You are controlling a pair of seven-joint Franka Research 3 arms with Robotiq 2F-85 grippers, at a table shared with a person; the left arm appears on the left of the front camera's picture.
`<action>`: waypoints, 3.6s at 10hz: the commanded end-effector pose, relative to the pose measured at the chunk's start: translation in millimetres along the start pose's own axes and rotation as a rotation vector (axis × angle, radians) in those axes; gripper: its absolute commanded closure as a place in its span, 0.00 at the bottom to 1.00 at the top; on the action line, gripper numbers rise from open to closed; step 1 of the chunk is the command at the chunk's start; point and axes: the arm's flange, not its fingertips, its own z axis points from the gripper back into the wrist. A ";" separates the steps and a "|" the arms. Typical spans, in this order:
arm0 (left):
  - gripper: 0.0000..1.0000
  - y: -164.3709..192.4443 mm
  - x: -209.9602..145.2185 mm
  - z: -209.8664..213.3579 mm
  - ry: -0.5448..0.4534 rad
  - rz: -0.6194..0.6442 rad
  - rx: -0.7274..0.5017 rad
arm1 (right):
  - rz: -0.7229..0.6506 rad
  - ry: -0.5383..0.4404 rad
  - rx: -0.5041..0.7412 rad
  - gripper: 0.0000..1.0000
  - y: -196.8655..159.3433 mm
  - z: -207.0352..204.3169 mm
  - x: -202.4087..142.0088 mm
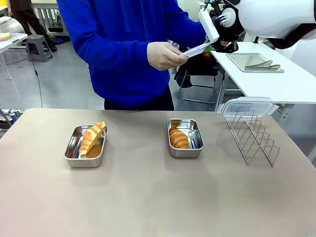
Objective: Place the bread in airtight containers.
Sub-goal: Release when the human grabs the Airtight Container lid, then pick up one Airtight Container lid and hand it to the human.
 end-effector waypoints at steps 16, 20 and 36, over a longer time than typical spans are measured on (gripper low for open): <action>0.00 -0.2 1.4 1.1 -0.010 -0.009 -0.003 | -1.063 -0.642 0.013 0.00 195.8 85.8 -173.9; 0.00 -0.2 1.4 1.1 -0.010 -0.009 -0.003 | -1.116 -0.632 0.049 0.00 227.4 86.7 -189.8; 0.00 -0.2 1.4 1.1 -0.010 -0.009 -0.003 | -0.977 -0.148 0.225 0.00 134.3 21.5 -182.5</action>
